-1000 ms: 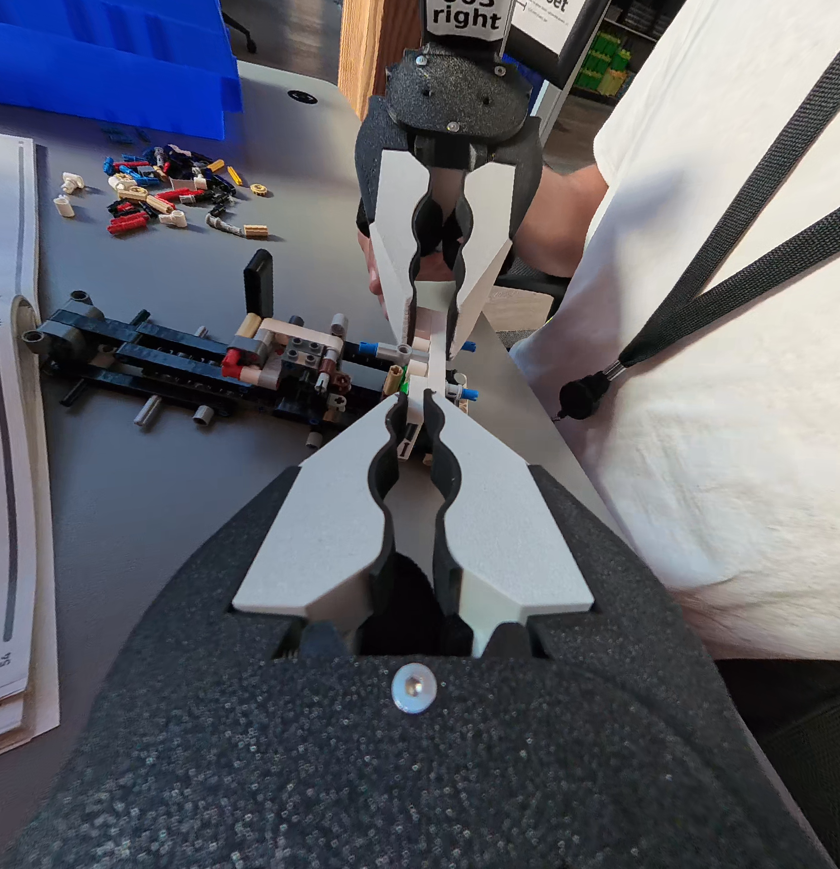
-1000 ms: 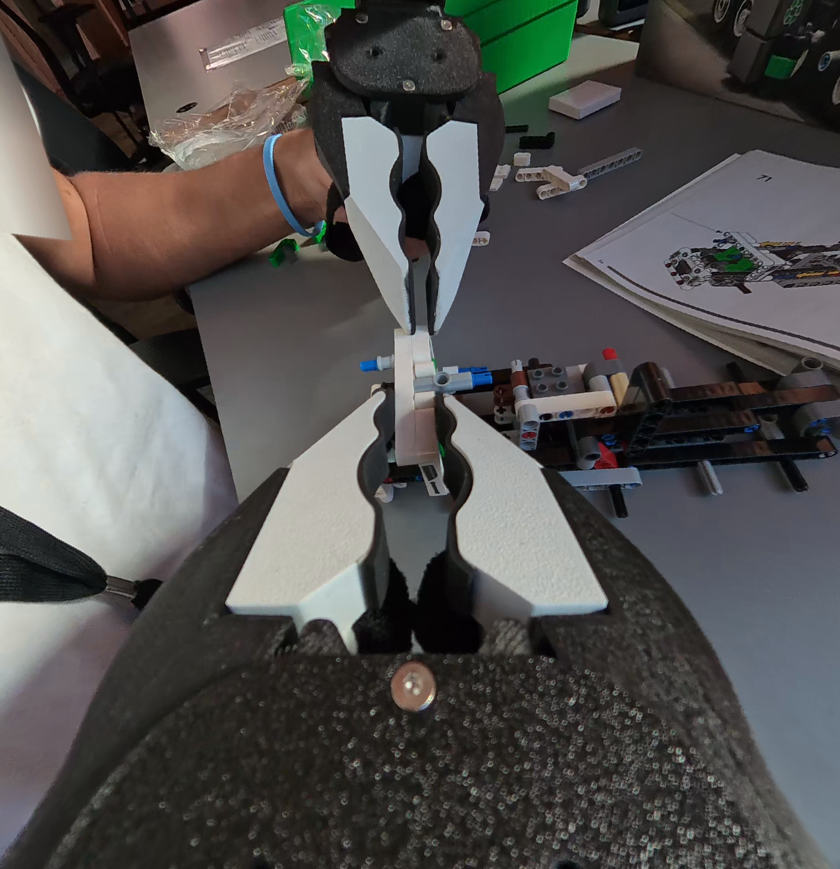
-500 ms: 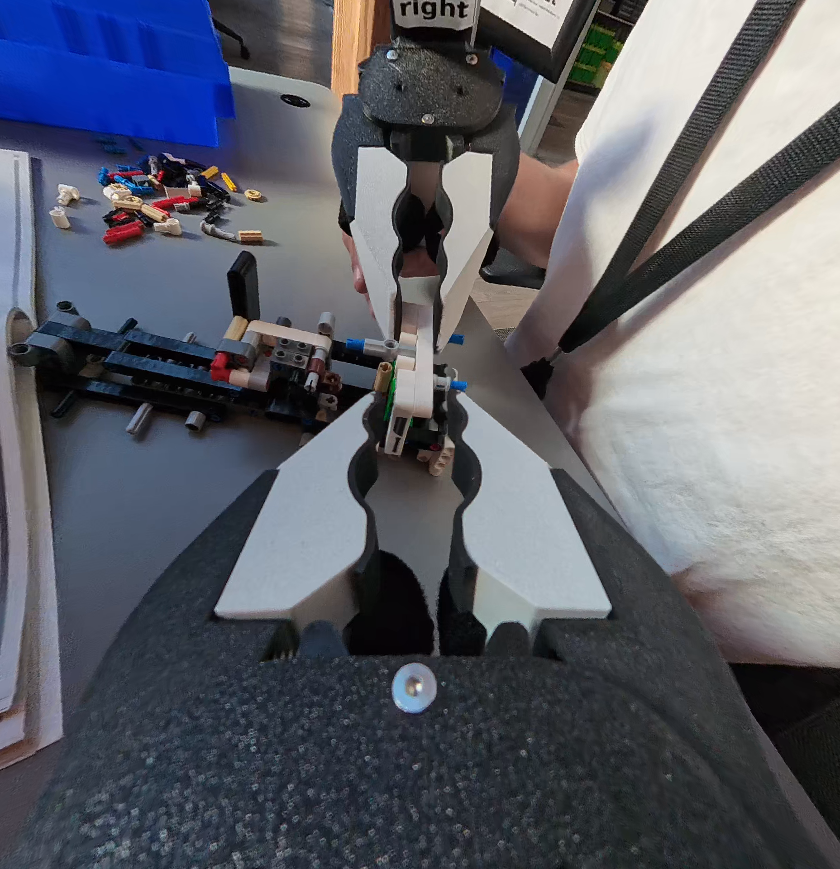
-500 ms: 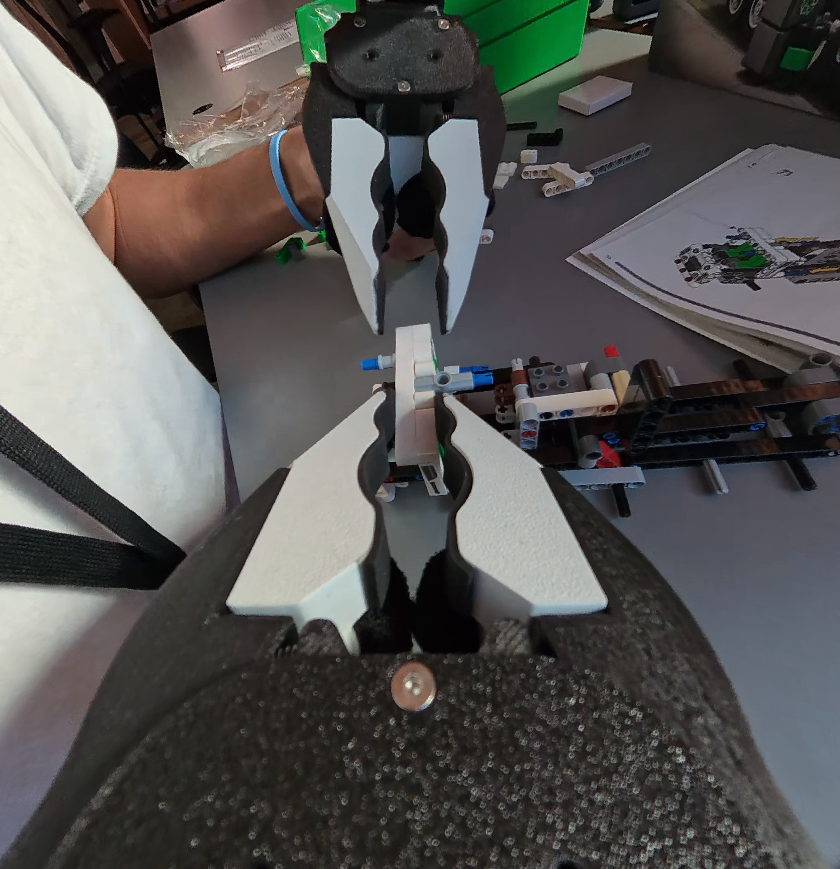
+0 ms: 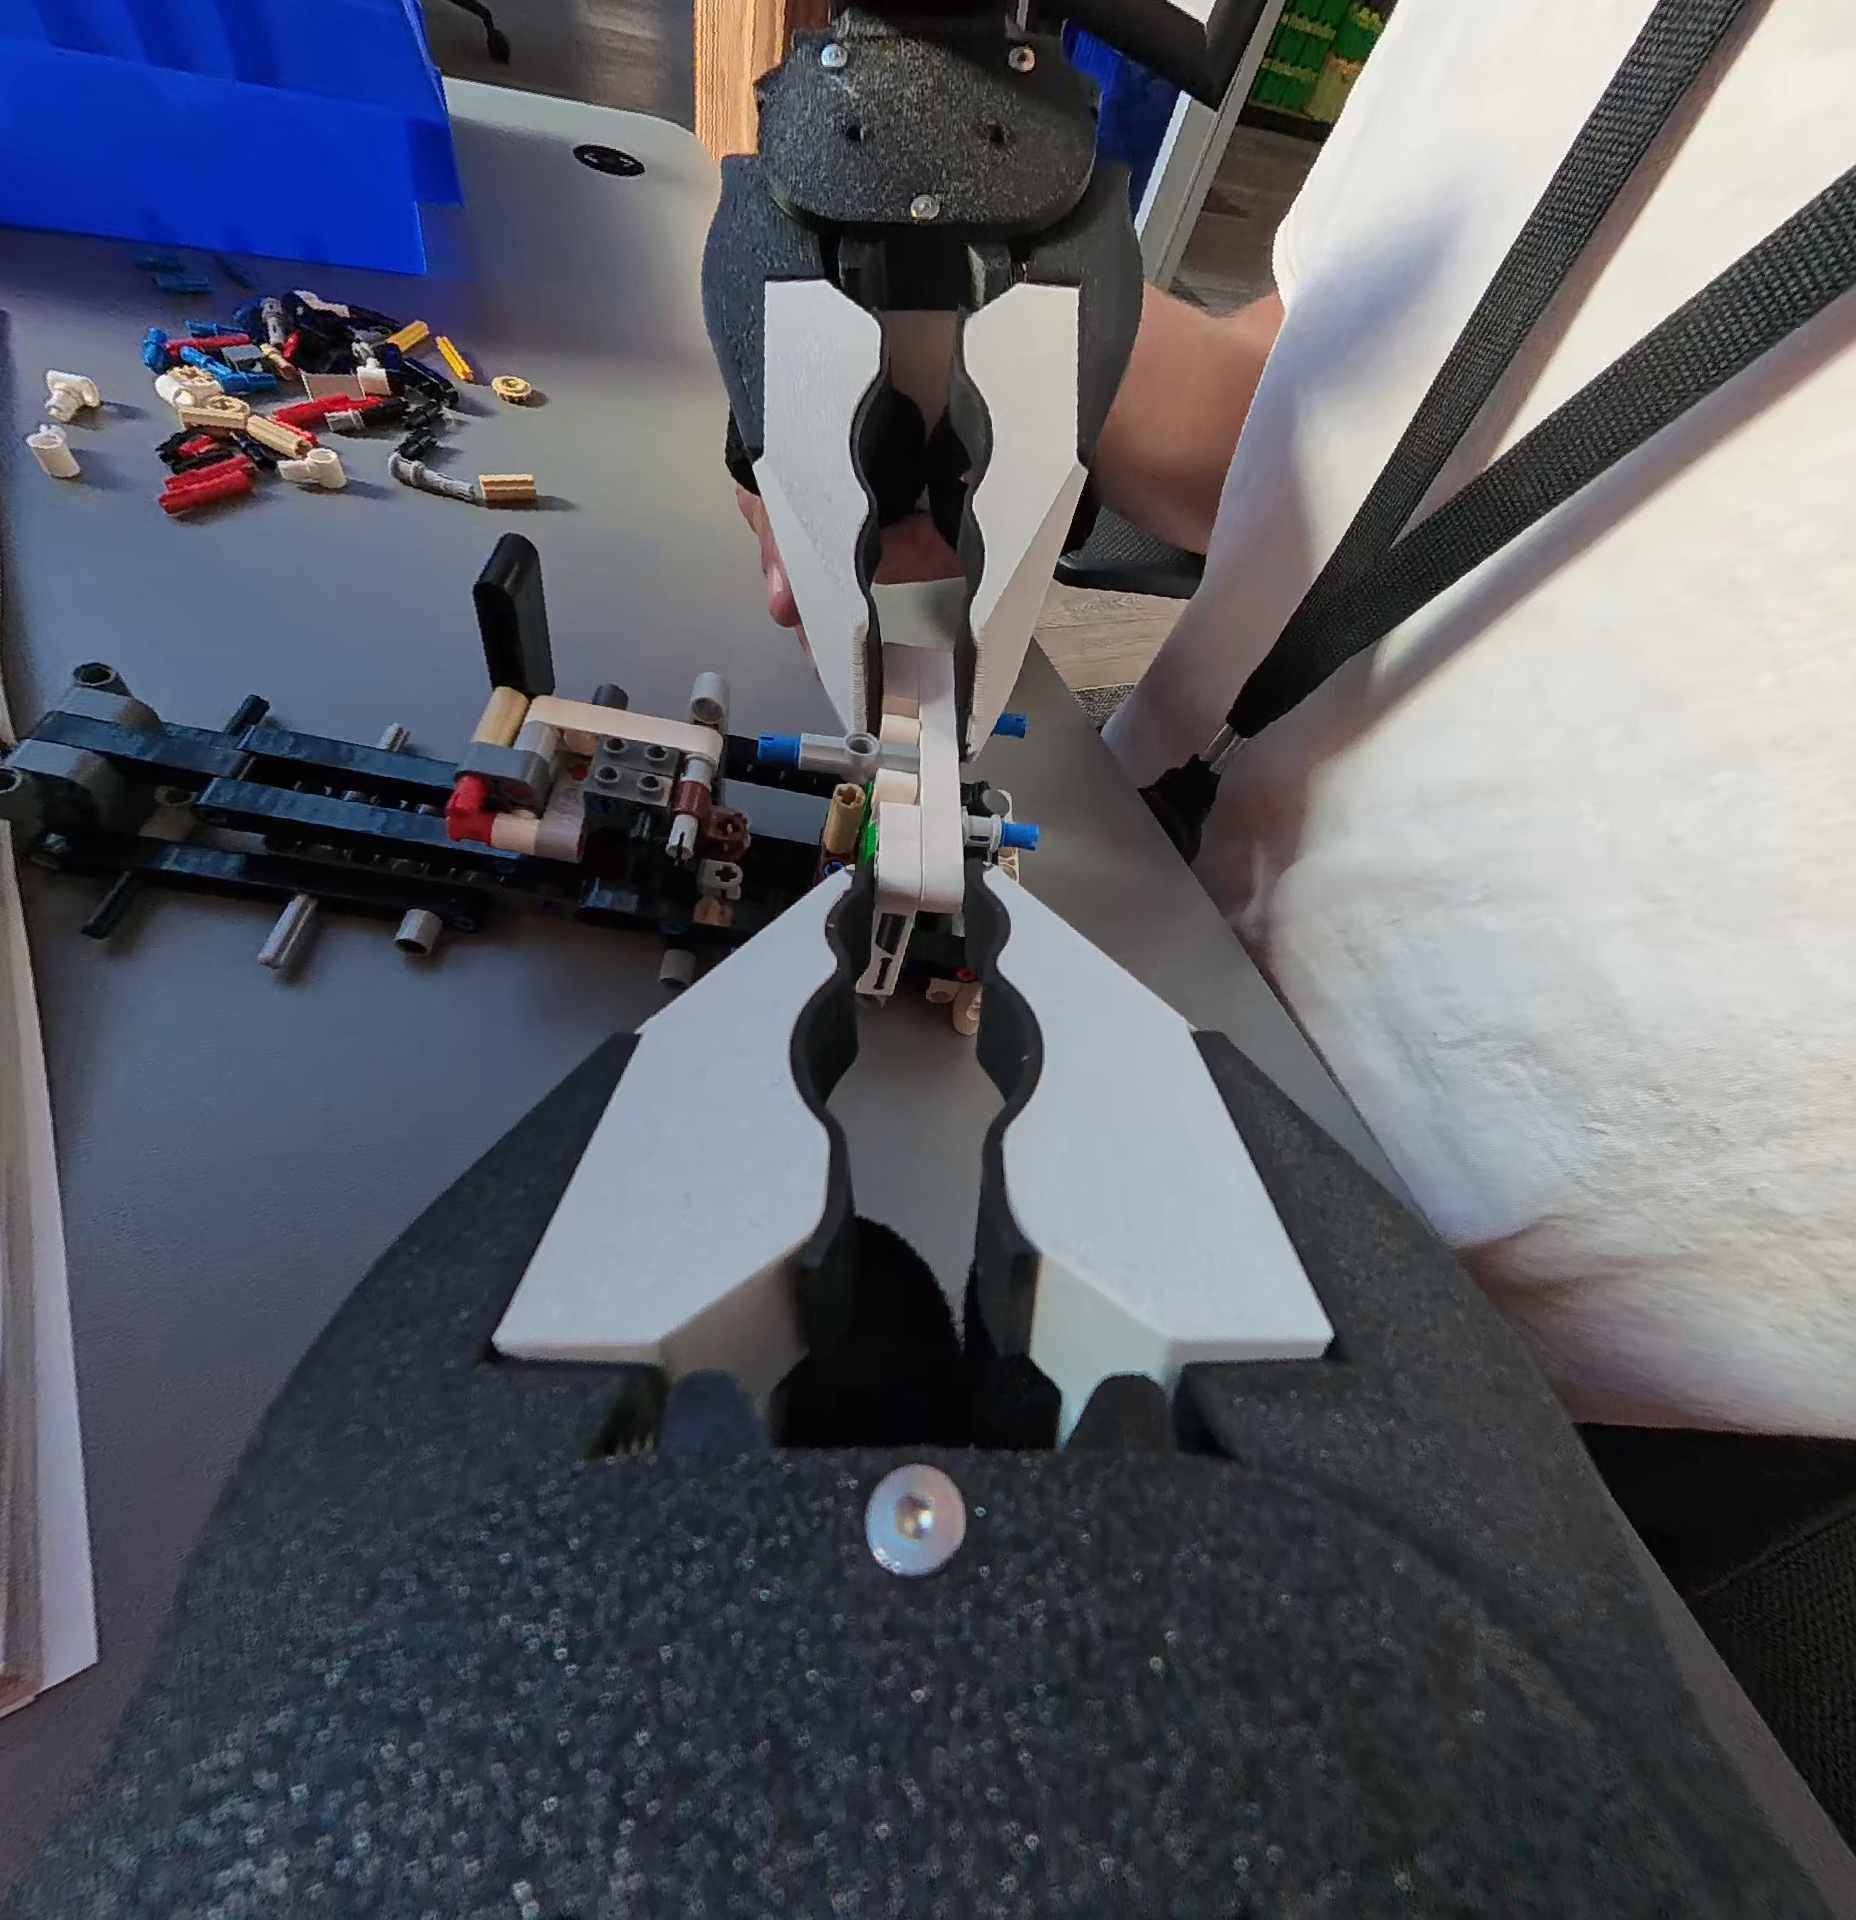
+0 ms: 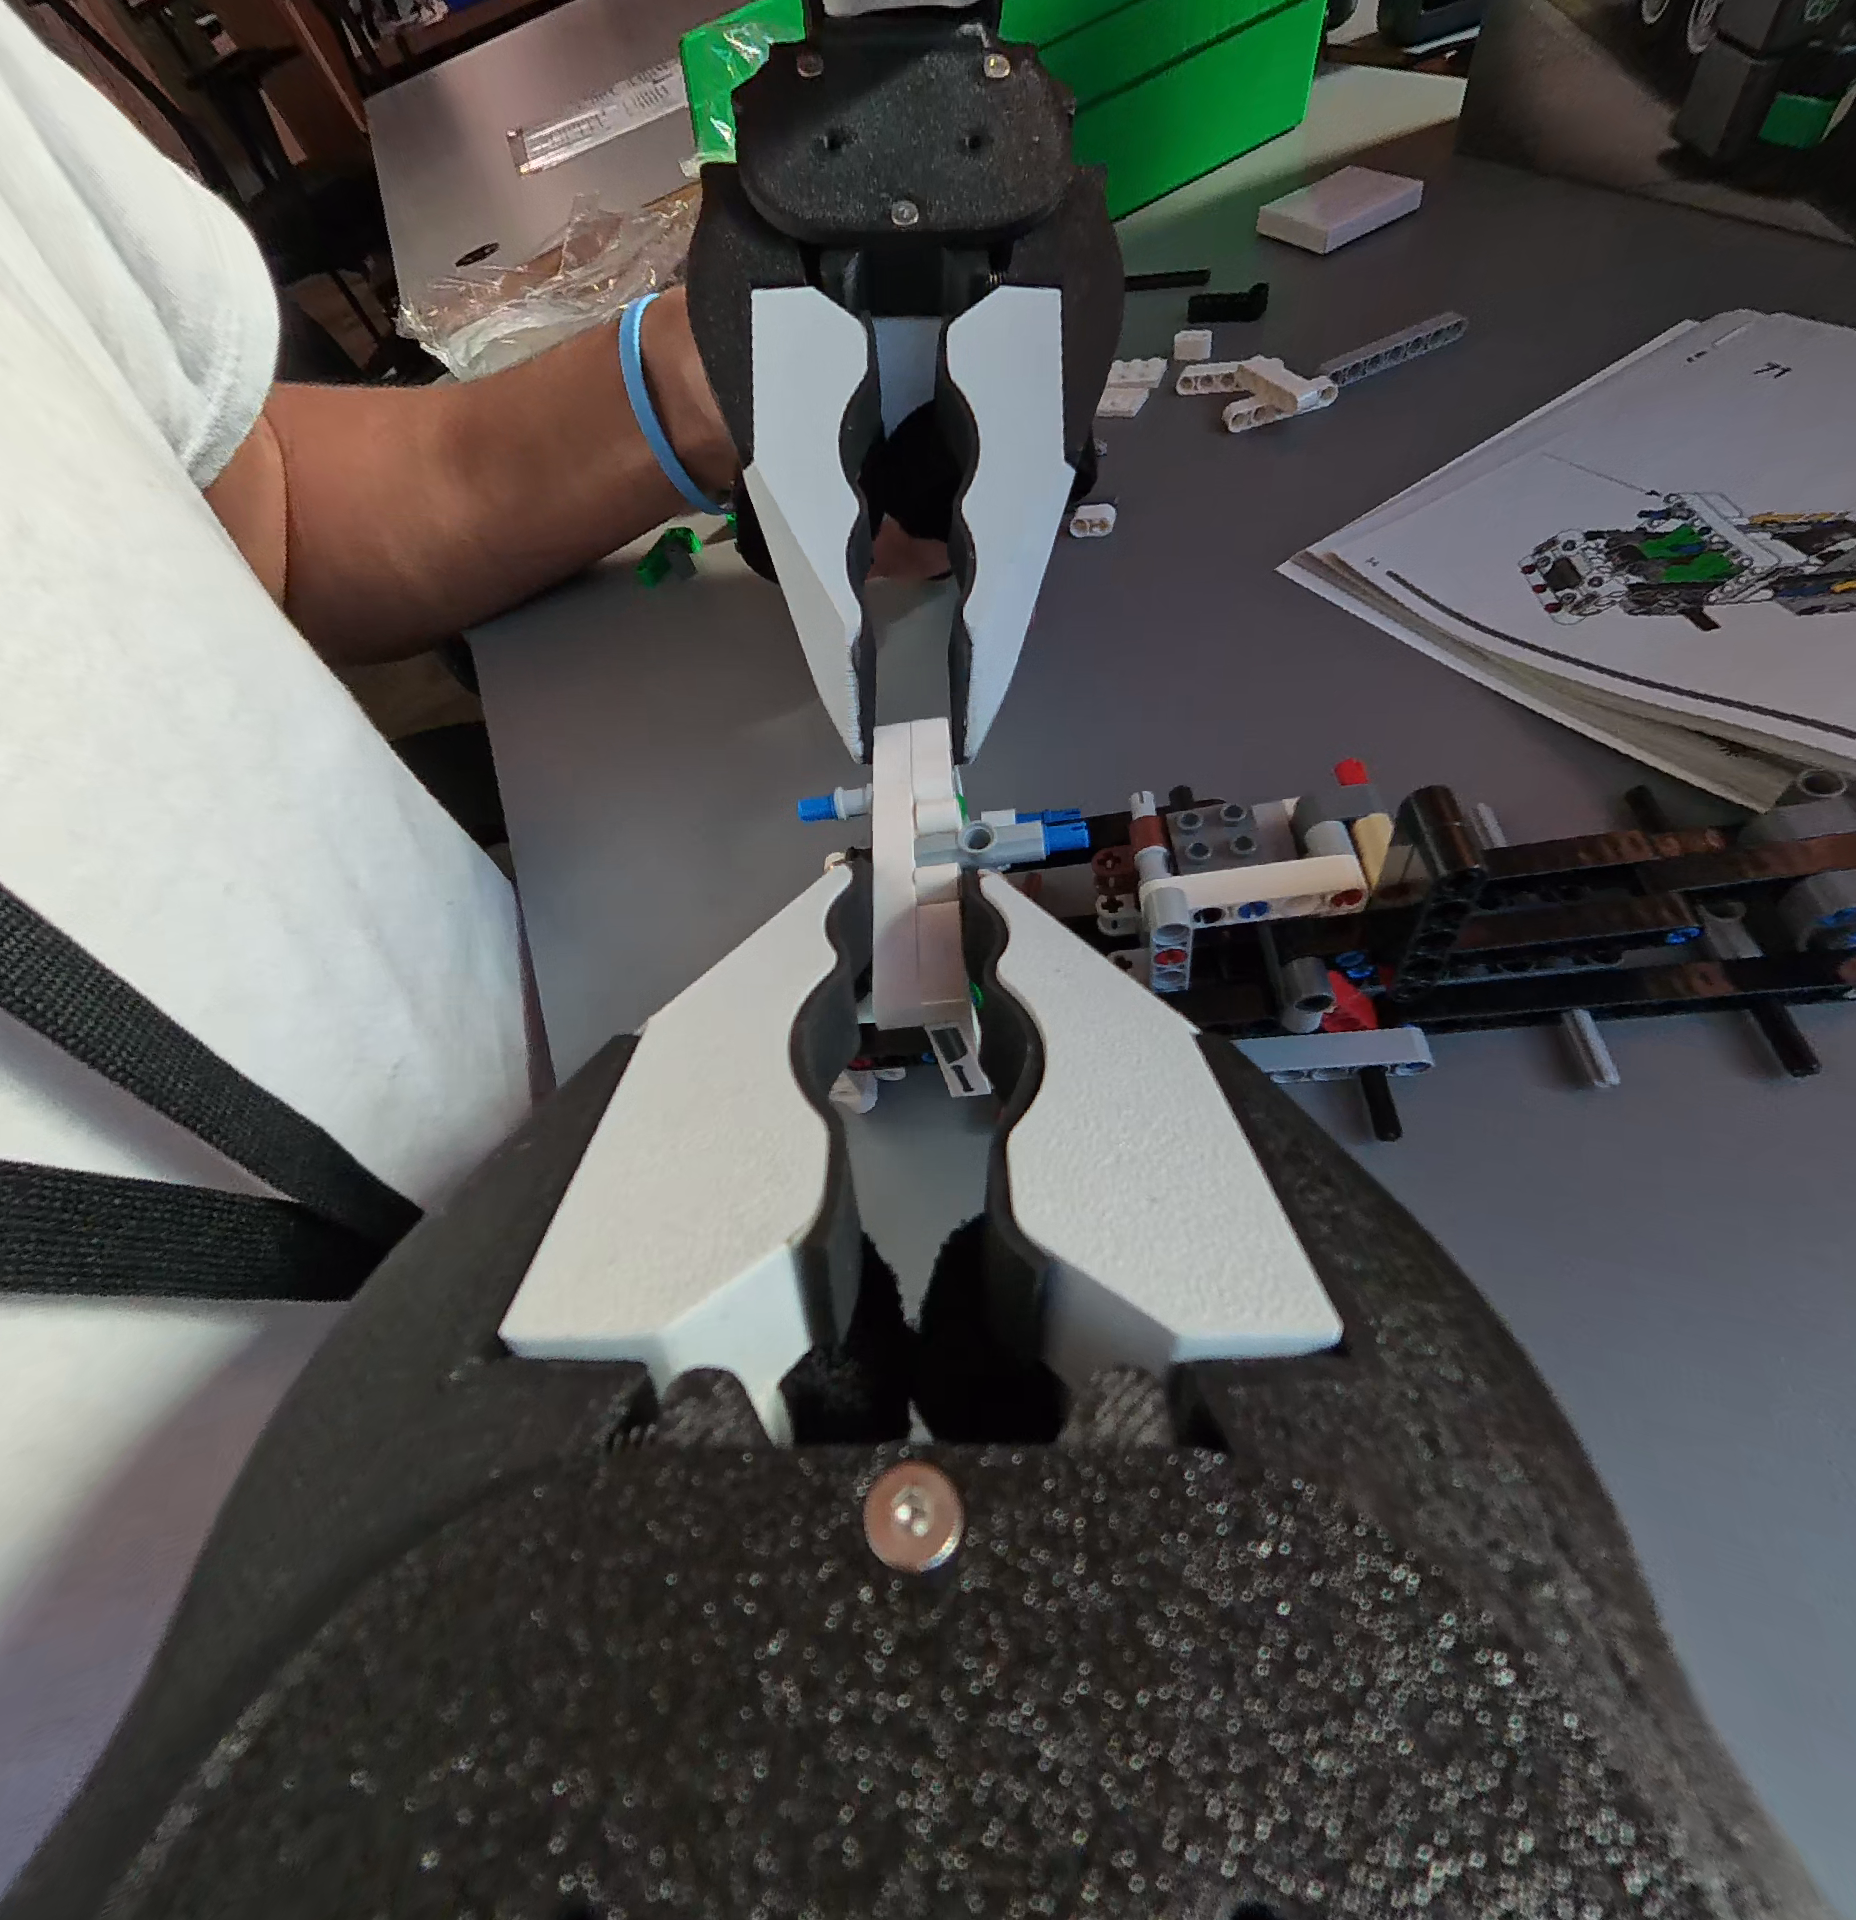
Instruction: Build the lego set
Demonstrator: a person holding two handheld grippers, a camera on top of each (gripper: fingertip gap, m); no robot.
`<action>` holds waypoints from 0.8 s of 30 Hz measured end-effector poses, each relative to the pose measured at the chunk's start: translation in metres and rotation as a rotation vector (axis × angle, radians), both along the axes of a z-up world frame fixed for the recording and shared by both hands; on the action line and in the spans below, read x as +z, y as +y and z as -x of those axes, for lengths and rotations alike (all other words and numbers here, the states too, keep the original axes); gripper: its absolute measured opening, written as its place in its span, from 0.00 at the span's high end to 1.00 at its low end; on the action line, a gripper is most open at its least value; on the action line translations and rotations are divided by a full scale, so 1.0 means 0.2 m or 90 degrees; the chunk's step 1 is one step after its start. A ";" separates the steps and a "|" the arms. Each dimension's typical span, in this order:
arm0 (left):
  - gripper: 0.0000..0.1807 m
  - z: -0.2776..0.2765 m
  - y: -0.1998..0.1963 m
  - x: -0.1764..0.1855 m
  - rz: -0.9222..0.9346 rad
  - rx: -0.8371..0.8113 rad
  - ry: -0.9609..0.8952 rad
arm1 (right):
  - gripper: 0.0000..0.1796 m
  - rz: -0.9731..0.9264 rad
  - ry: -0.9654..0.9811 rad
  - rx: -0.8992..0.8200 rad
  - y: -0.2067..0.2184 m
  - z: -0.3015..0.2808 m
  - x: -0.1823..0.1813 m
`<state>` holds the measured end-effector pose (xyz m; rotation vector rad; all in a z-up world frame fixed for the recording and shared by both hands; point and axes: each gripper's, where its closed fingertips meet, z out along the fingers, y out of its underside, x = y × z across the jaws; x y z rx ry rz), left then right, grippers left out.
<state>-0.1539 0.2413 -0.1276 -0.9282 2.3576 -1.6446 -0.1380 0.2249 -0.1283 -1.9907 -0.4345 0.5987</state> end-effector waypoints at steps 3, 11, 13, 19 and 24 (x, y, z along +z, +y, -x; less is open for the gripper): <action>0.92 0.00 0.00 0.00 -0.003 0.003 -0.003 | 0.91 -0.004 0.005 -0.002 0.00 0.00 0.00; 0.92 -0.01 0.00 0.00 -0.002 0.009 0.000 | 0.86 -0.061 -0.024 -0.009 -0.08 -0.03 0.09; 0.92 -0.01 0.00 0.00 -0.008 0.010 -0.002 | 0.85 -0.065 -0.026 -0.018 -0.11 -0.06 0.09; 0.92 -0.01 0.00 -0.01 -0.033 0.015 -0.011 | 0.86 -0.075 -0.051 -0.044 -0.11 -0.07 0.05; 0.92 -0.01 0.01 -0.02 -0.059 0.019 -0.011 | 0.88 -0.066 -0.100 -0.064 -0.08 -0.08 -0.02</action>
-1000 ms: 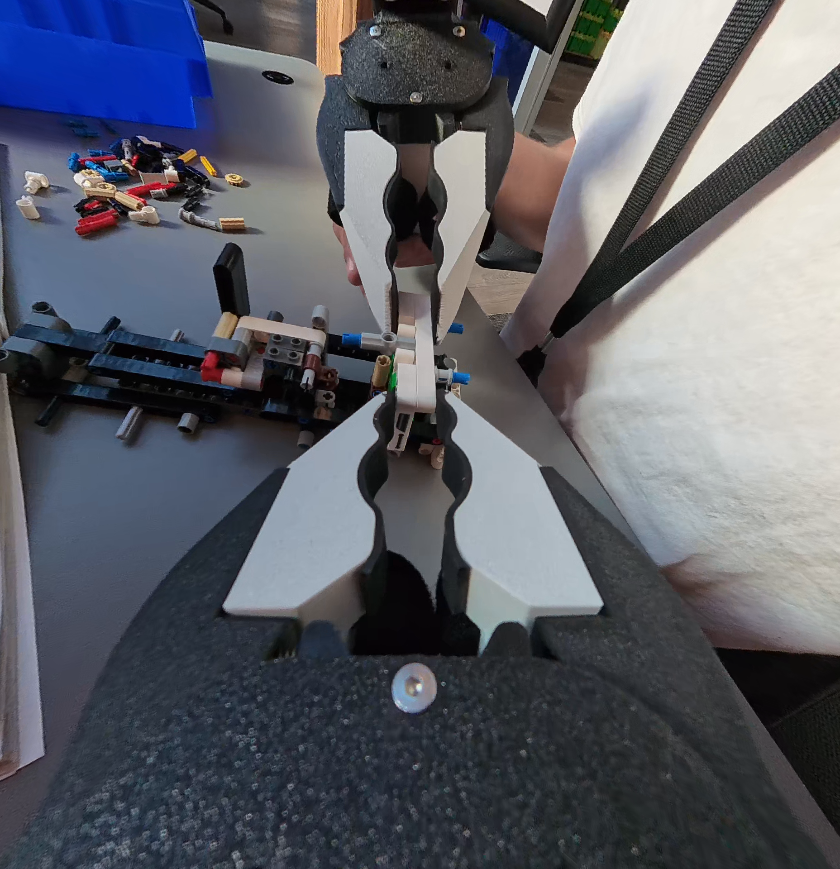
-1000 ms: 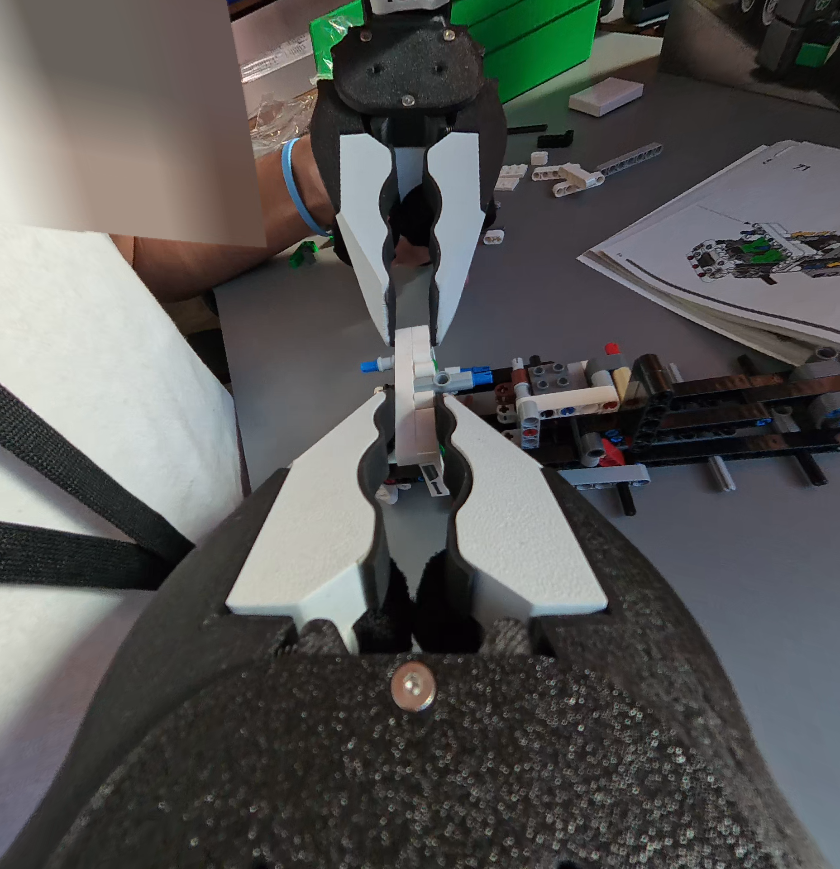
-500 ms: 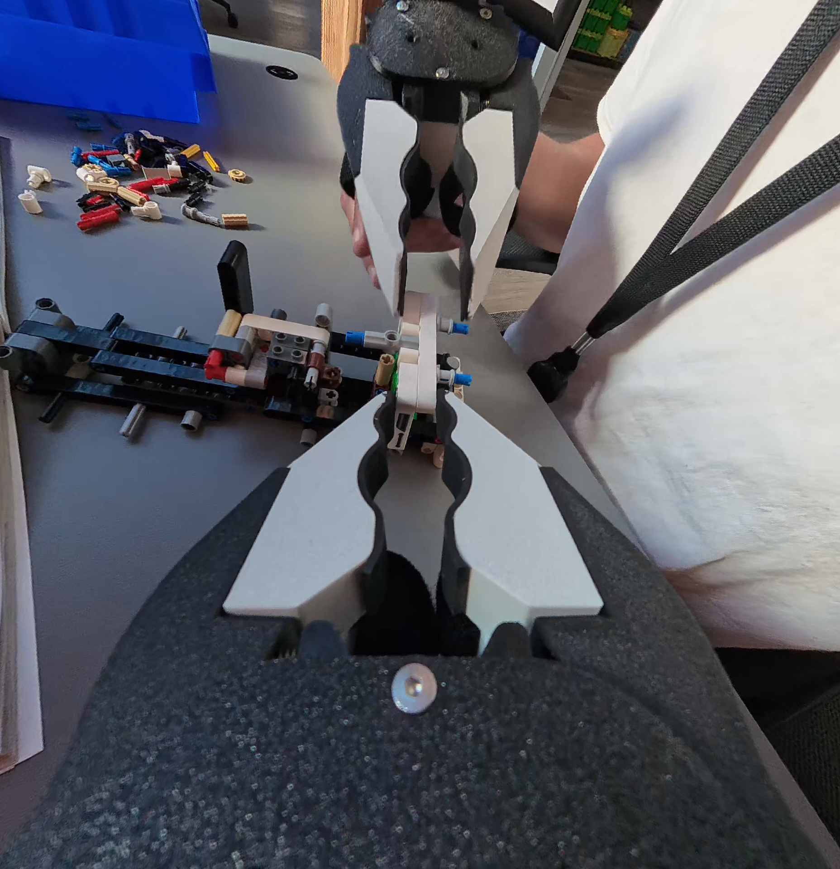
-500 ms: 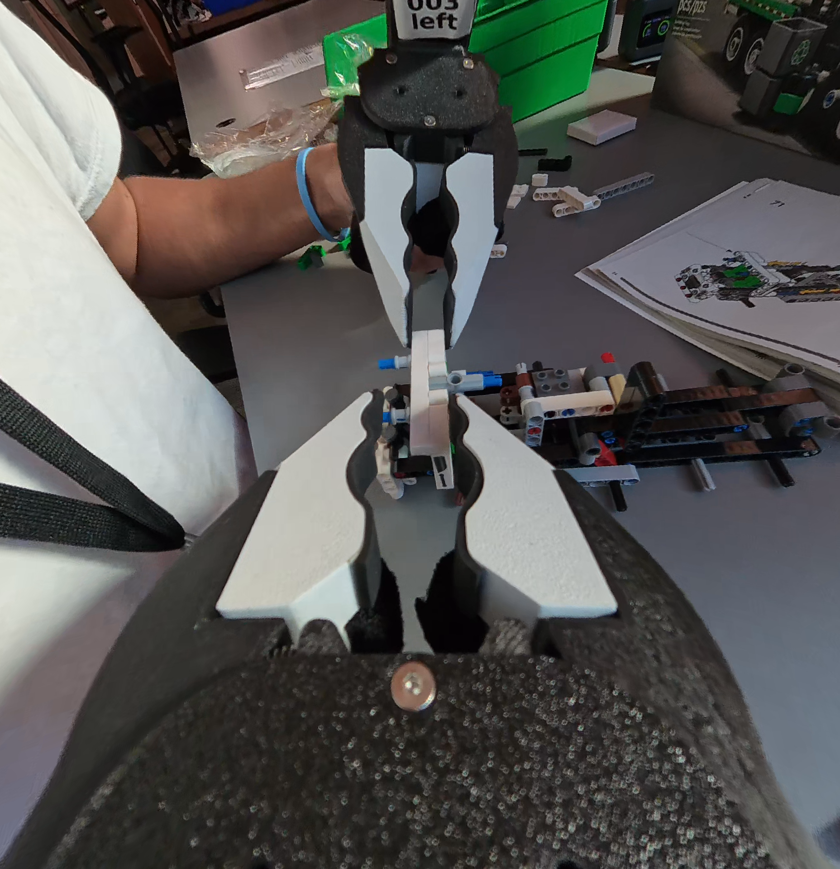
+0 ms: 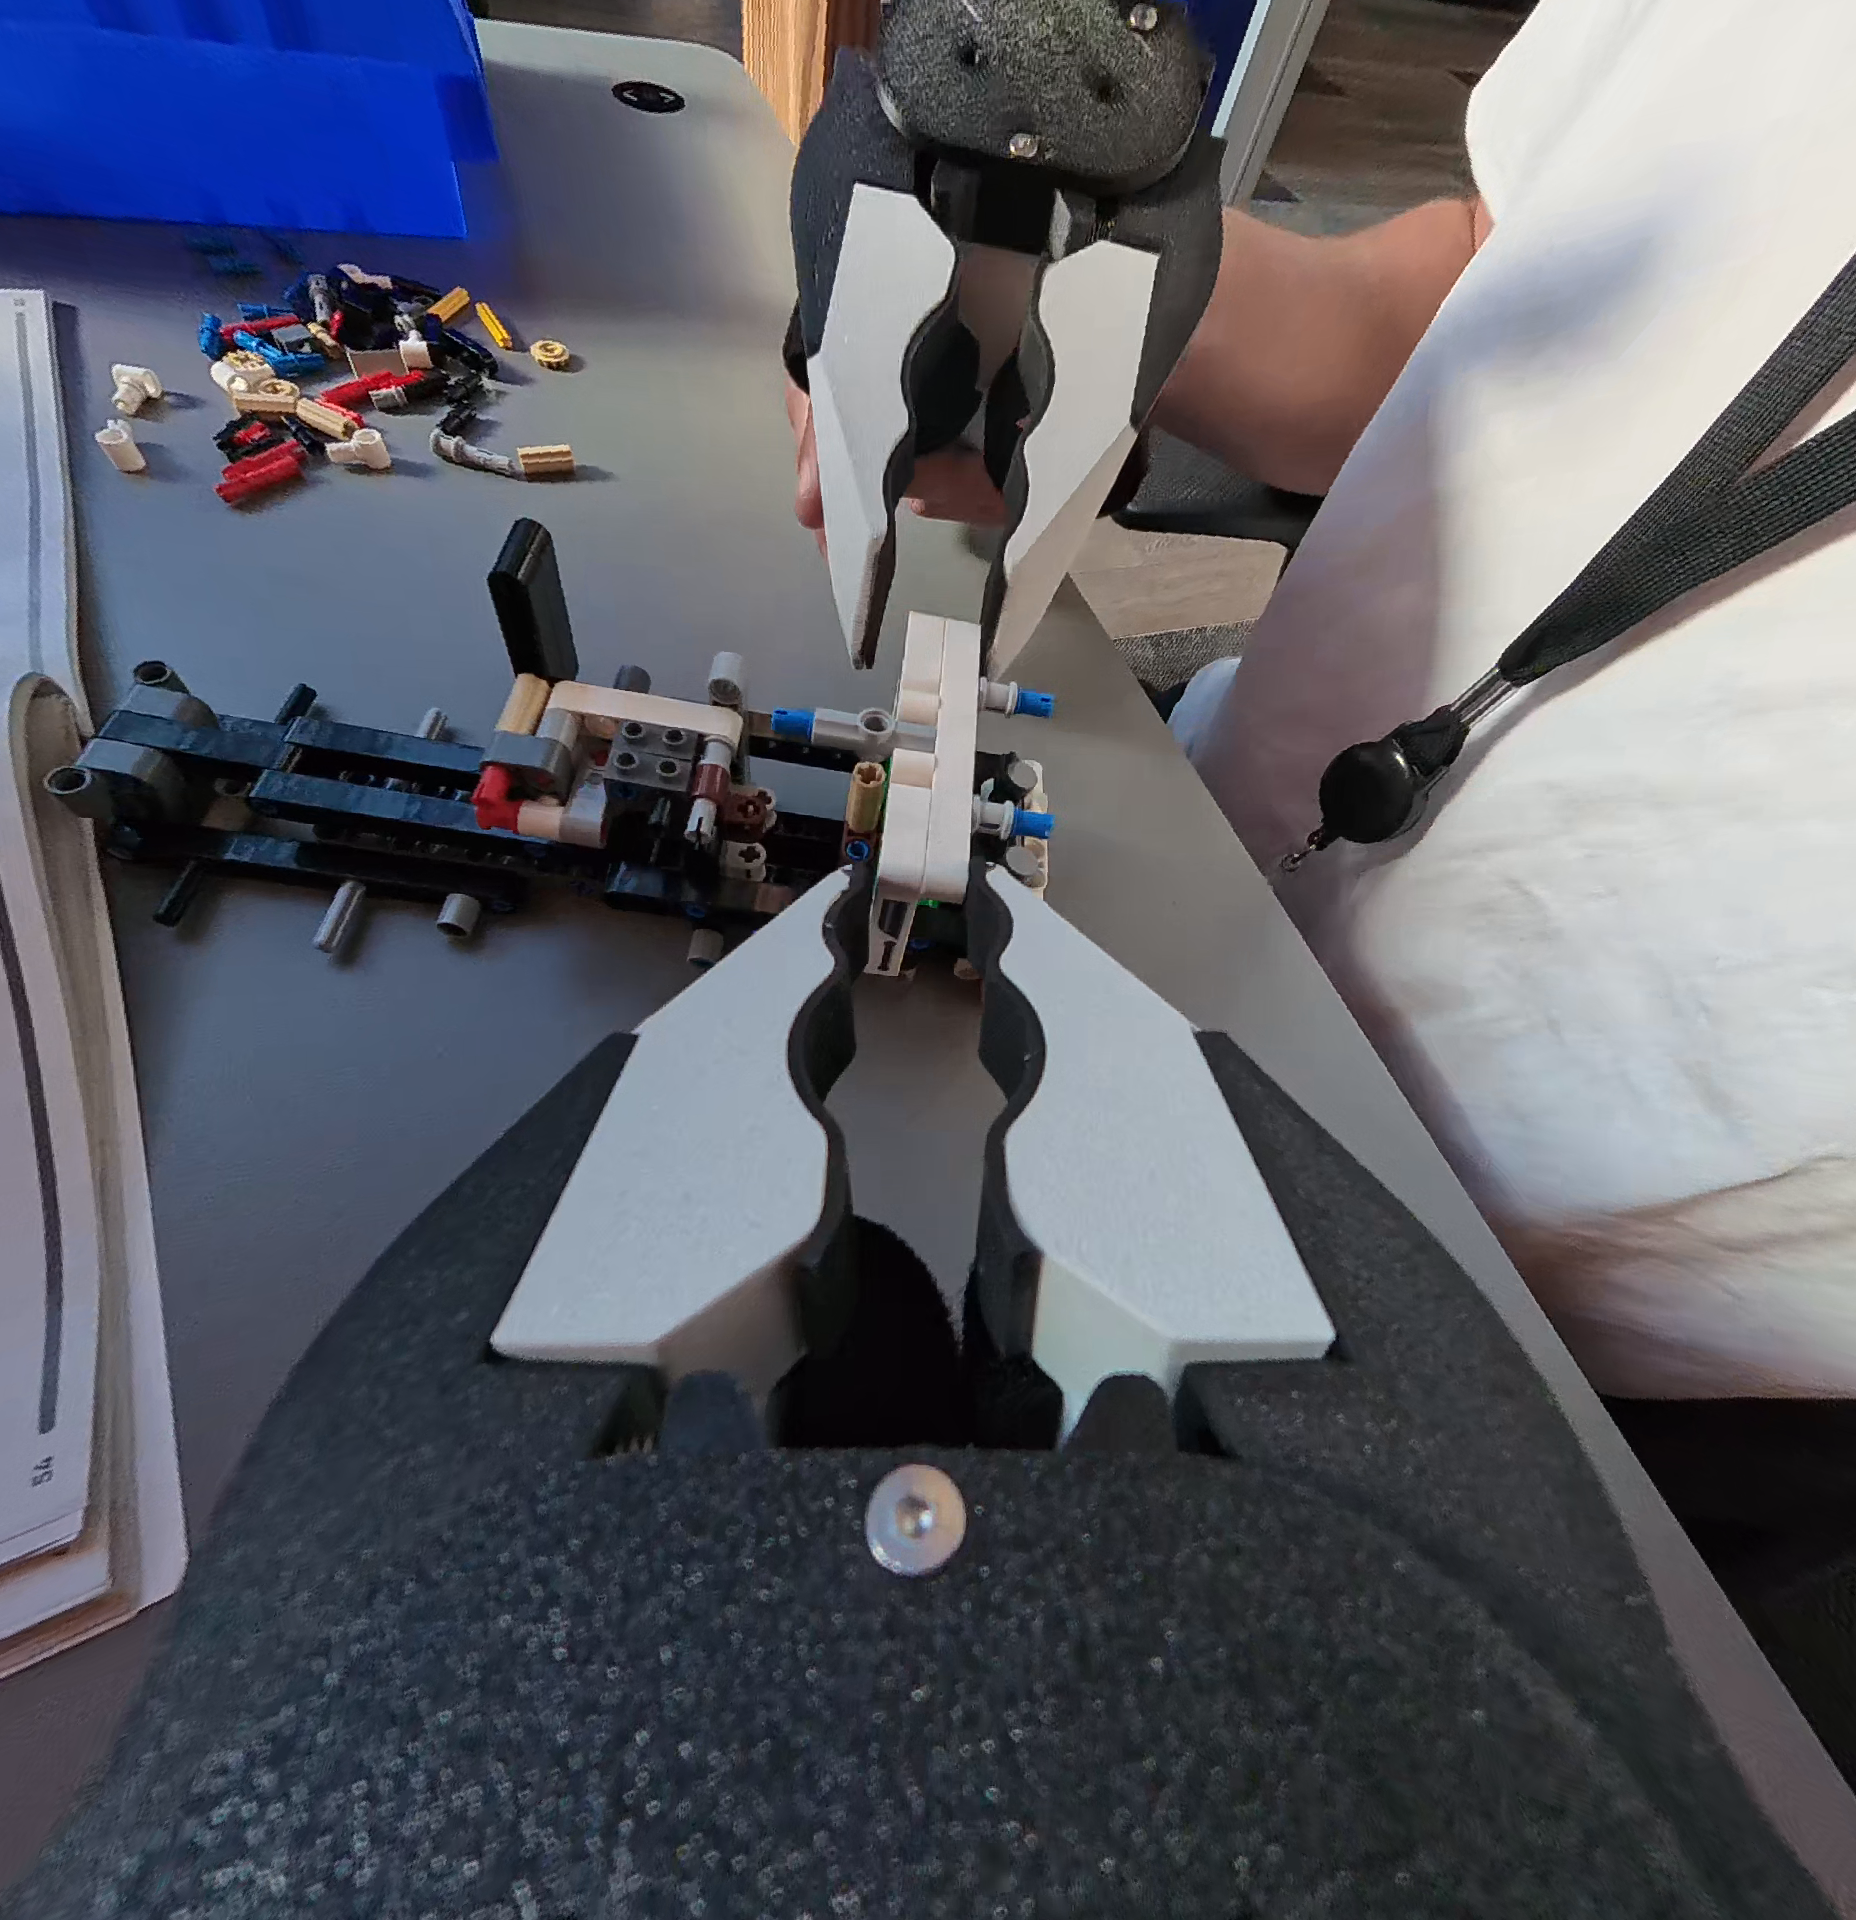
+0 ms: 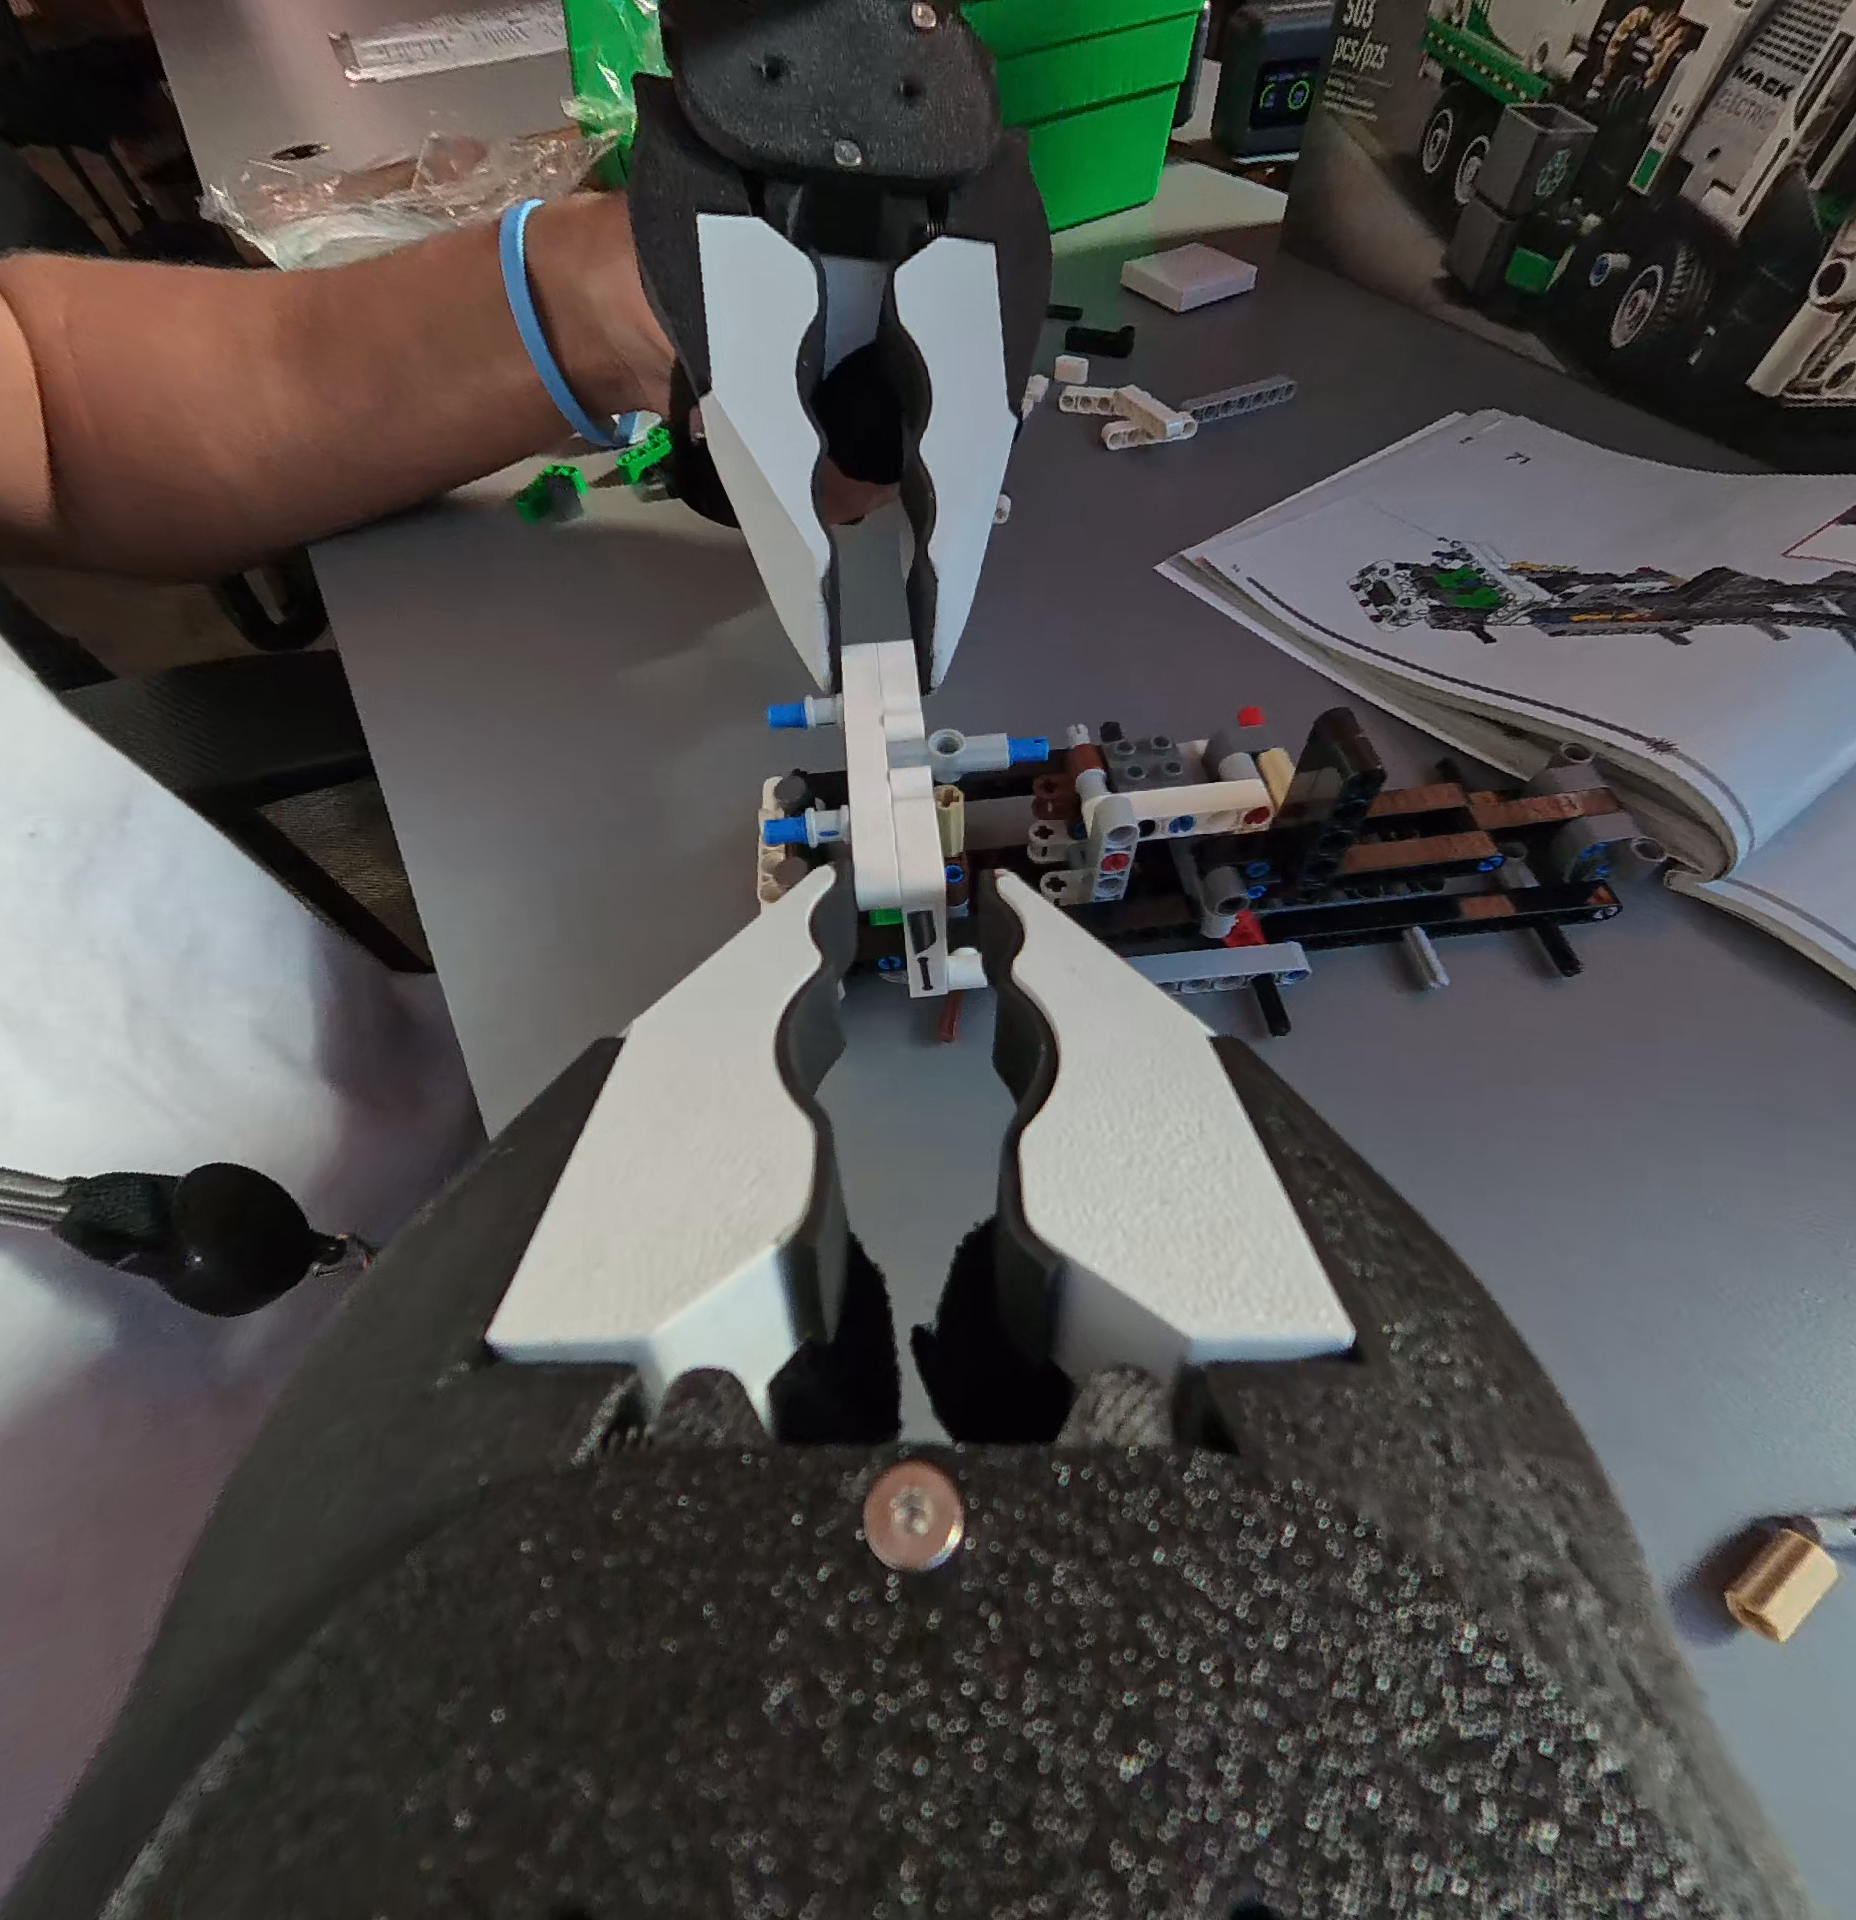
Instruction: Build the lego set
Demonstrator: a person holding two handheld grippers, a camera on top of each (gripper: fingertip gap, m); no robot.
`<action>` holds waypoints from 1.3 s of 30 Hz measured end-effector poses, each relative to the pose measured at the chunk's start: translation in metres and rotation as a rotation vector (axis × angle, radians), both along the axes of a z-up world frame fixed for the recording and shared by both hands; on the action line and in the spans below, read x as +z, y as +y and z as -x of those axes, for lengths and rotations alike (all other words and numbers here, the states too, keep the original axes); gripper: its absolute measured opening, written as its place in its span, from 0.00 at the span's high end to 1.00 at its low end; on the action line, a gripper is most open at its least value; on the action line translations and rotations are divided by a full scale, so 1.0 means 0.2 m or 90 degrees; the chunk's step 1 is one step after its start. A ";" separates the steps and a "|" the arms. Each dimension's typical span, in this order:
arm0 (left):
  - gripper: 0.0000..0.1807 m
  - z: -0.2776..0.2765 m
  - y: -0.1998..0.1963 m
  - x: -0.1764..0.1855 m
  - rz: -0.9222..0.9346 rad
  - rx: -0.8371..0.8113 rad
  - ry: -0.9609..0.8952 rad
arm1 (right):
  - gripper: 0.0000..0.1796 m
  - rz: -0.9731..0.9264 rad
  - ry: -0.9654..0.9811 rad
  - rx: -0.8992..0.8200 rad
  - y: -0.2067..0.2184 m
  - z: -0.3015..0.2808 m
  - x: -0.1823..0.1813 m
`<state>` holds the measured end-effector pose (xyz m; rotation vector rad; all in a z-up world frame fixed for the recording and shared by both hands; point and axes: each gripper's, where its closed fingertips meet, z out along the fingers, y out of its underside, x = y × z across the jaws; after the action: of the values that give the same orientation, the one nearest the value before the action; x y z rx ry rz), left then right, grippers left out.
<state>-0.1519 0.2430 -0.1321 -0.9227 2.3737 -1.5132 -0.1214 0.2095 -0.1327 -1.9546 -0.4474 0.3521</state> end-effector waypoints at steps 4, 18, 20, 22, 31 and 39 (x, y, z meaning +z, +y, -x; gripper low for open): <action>0.92 0.00 0.00 -0.01 -0.006 0.001 0.002 | 0.87 0.000 0.018 -0.005 0.00 0.00 0.00; 0.91 0.00 0.01 0.04 -0.019 0.008 -0.021 | 0.87 -0.013 0.024 -0.007 -0.02 -0.01 0.05; 0.91 0.00 0.02 0.05 -0.009 0.011 -0.026 | 0.87 -0.022 0.032 -0.012 -0.03 -0.03 0.08; 0.91 0.00 0.03 0.06 -0.010 0.018 -0.029 | 0.87 -0.029 0.041 -0.018 -0.03 -0.05 0.12; 0.90 0.02 0.01 0.05 -0.045 0.010 -0.022 | 0.86 -0.028 -0.013 -0.016 -0.09 -0.03 0.12; 0.84 0.02 0.00 0.36 0.007 0.078 -0.095 | 0.85 -0.022 0.109 -0.115 -0.20 -0.16 0.15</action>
<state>-0.1560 0.2429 -0.0594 -0.9047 2.1668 -1.4952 -0.0902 0.1691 -0.1020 -1.8967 -0.1640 0.3891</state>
